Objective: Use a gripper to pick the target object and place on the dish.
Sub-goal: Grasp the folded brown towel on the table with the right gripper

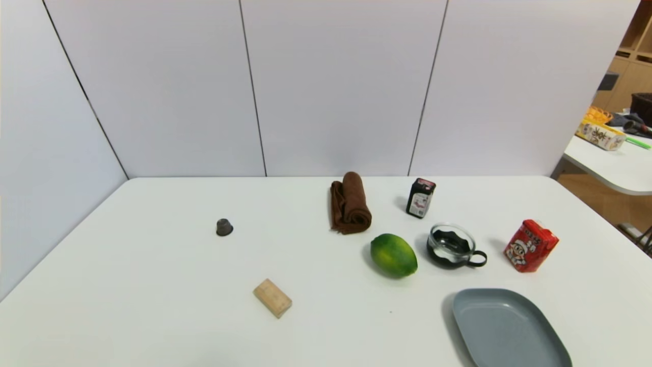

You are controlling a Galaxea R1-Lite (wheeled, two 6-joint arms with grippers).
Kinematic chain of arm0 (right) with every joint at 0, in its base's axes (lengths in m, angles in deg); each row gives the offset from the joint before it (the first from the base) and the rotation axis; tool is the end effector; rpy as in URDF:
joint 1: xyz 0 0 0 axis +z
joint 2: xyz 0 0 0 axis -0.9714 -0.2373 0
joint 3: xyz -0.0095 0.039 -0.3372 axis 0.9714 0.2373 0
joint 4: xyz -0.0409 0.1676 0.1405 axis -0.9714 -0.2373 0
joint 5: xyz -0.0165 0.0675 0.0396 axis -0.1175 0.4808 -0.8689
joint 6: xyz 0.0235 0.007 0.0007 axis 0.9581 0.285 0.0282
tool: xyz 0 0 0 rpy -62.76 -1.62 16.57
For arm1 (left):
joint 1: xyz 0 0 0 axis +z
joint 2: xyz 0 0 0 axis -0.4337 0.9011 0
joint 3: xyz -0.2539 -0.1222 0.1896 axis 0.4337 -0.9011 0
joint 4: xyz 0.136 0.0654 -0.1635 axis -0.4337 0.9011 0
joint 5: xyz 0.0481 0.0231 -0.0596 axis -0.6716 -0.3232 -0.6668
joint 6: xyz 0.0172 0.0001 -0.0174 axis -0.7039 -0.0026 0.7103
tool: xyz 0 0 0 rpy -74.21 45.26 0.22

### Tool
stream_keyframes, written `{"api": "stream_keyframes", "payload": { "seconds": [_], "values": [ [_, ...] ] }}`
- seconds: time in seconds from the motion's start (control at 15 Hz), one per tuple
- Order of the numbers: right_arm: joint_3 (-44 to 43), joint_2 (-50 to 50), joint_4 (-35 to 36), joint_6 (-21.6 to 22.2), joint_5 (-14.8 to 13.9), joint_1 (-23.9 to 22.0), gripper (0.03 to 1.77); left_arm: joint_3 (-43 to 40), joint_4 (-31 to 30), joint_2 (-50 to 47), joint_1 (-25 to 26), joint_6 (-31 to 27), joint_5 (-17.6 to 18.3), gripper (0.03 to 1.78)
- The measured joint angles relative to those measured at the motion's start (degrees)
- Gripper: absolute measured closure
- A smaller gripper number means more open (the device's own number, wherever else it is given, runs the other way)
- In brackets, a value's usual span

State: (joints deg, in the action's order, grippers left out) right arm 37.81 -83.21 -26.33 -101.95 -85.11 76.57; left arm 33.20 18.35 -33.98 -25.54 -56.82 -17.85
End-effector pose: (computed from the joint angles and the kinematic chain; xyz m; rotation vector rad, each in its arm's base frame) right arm -0.0259 0.0006 0.0809 -0.2507 -0.0560 0.0268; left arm -0.0259 0.0000 0.0766 0.0229 -0.0113 0.0068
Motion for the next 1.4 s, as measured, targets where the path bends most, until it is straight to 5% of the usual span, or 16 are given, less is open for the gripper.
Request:
{"api": "stream_keyframes", "payload": {
  "seconds": [1.2, 1.4],
  "values": [
    [0.0, 0.0, 0.7, 0.2, 0.2, 0.0, 0.09, 0.0, 0.0, 0.0, 0.0, 0.0, 0.0, 0.12],
    [-4.6, -0.1, 0.0, -2.2, 2.9, 0.0, 0.09, 0.0, 0.0, 0.0, 0.0, 0.0, 0.0, 0.12]
  ]
}}
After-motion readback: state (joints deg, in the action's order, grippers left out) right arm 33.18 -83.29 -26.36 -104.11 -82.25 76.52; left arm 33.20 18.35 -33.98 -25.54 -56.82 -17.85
